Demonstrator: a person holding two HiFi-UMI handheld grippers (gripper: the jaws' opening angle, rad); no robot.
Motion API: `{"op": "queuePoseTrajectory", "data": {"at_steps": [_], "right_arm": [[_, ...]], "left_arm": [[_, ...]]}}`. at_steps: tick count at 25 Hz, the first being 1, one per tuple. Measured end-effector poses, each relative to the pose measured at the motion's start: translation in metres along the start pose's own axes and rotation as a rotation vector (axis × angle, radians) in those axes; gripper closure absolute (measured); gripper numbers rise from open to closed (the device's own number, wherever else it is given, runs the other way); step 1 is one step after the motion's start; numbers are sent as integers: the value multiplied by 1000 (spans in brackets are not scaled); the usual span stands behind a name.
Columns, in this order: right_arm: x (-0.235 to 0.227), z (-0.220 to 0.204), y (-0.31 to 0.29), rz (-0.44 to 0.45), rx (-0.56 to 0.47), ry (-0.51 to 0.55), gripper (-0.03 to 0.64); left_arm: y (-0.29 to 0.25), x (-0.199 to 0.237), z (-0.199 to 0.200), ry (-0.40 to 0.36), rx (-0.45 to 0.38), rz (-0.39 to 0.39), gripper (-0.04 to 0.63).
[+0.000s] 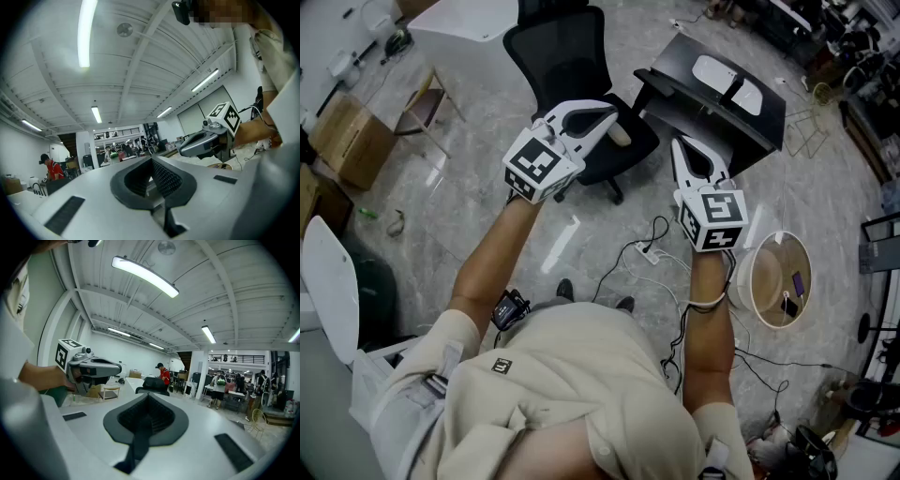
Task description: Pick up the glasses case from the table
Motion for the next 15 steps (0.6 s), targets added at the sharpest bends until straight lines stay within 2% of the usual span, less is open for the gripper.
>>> {"op": "queuePoseTrajectory", "data": {"at_steps": [10, 15], "right_arm": [[11, 1, -13, -15, 6, -12, 595], [17, 0, -23, -21, -34, -48, 592]], "left_arm": [[8, 15, -11, 14, 2, -17, 583], [11, 26, -20, 24, 0, -32, 583]]}}
Point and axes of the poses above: the fingertips, and each gripper's own axes: y backward along the fingers, x to its left, z out of its top, the point moved 7 cm from there along y, backward along the fingers, and after that the axes turned 5 degrees about z, right-handed, at the moved point
